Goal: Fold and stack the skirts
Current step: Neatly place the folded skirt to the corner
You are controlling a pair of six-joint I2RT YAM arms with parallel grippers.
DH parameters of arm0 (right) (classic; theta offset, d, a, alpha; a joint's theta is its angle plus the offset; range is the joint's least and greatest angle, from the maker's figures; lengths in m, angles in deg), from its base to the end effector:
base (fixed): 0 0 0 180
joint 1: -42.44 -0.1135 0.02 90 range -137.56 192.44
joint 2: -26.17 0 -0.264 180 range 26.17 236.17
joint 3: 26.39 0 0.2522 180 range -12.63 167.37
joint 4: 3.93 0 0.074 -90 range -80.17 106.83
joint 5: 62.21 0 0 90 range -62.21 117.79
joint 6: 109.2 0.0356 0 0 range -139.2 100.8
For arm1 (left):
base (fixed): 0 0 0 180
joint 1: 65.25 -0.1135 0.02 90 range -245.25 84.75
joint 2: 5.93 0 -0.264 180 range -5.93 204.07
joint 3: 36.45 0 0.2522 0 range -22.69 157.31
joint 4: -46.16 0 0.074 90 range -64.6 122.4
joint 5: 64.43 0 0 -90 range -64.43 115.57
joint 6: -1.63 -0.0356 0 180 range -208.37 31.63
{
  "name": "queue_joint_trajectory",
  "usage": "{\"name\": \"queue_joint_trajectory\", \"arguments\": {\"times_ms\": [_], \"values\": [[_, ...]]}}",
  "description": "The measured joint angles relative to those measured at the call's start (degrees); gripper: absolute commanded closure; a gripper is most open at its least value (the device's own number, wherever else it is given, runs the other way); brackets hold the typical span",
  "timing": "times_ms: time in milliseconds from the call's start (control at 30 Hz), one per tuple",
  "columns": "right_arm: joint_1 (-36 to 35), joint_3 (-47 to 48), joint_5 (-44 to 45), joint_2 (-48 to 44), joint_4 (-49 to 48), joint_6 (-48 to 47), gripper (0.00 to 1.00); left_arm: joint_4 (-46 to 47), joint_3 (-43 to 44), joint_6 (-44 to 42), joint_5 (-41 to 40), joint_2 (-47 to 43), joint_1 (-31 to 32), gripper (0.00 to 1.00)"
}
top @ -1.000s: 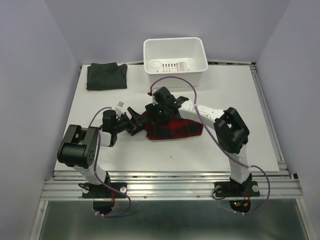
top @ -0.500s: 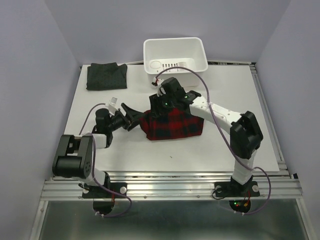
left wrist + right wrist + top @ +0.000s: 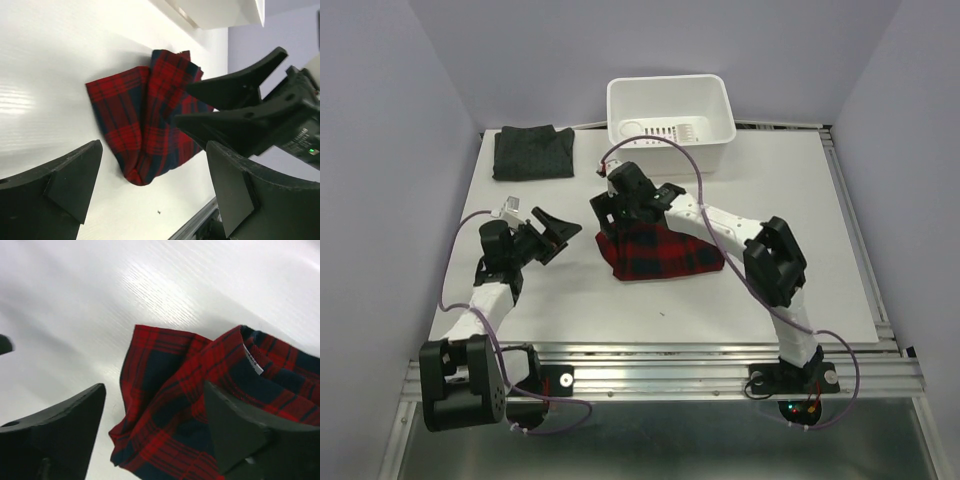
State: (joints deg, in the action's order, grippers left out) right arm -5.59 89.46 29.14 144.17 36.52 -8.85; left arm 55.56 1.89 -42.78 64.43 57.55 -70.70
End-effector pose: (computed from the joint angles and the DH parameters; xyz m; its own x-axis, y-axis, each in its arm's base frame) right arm 0.3194 0.3538 0.2630 -0.5767 -0.3726 -0.7270 -0.6385 0.7608 0.1166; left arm 0.2294 -0.0005 0.2150 -0.5656 -0.6127 -0.5520 0.1760 0.5642 -0.8067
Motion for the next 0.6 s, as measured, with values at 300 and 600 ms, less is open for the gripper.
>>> {"name": "queue_joint_trajectory", "arguments": {"times_ms": [300,600], "values": [[-0.33,7.5,4.85,8.94,4.83,4.26,0.16,-4.9,0.0,-1.73,-2.54,-1.79,-4.22,0.02],[-3.56,11.56,12.37,18.05,4.35,4.31,0.54,-7.61,-0.92,-2.34,-4.96,-2.64,-4.17,0.03]]}}
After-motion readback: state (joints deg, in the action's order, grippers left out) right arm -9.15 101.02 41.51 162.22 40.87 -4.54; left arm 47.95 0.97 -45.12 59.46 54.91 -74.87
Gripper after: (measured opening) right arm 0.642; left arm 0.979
